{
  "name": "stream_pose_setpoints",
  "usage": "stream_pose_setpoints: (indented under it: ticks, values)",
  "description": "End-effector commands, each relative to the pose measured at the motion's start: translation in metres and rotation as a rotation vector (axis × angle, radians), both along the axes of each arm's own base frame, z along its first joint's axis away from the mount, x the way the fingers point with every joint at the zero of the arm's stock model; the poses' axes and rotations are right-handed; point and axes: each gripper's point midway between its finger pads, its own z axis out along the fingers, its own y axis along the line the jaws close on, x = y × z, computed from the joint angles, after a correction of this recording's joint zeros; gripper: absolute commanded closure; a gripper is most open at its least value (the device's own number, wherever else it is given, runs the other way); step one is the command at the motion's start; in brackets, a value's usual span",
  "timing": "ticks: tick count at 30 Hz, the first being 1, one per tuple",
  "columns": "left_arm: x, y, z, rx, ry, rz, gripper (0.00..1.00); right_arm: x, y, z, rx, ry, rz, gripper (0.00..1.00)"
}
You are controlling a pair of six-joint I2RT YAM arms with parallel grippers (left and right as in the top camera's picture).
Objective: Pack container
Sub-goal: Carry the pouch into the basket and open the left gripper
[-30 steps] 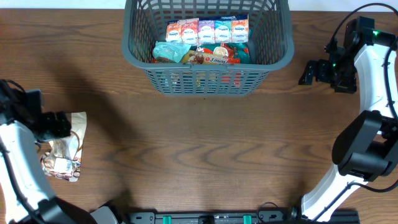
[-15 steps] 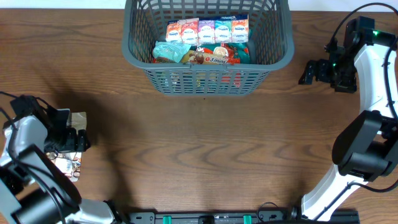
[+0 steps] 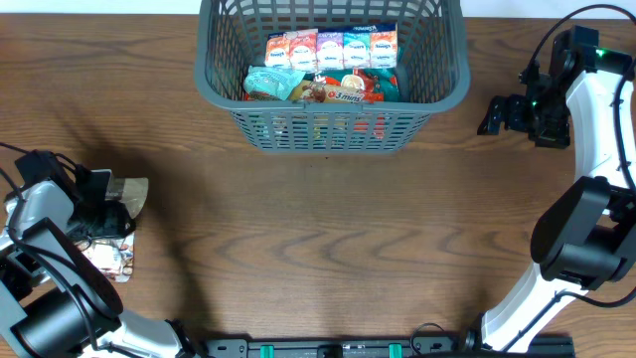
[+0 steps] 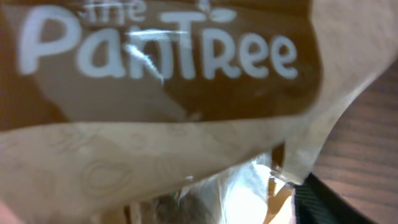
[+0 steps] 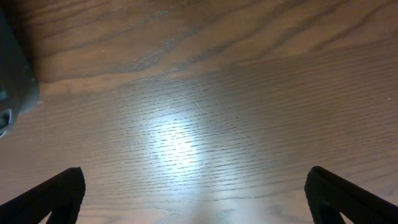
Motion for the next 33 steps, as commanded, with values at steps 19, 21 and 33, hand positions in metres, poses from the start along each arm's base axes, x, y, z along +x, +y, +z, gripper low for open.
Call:
stream_pose_setpoints:
  ticks: [19,21,33]
  values:
    - [0.059,-0.038,0.082,-0.180,-0.134,0.182,0.94,0.001,-0.006,0.004,-0.030,-0.014,-0.014,0.01]
    - [0.081,-0.052,0.123,-0.202,-0.197,0.159,0.94,0.001,-0.006,0.004,-0.030,-0.013,-0.014,0.01]
    - [0.182,-0.214,0.379,-0.098,-0.846,-0.504,0.94,-0.002,-0.005,0.004,-0.023,-0.002,-0.014,0.01]
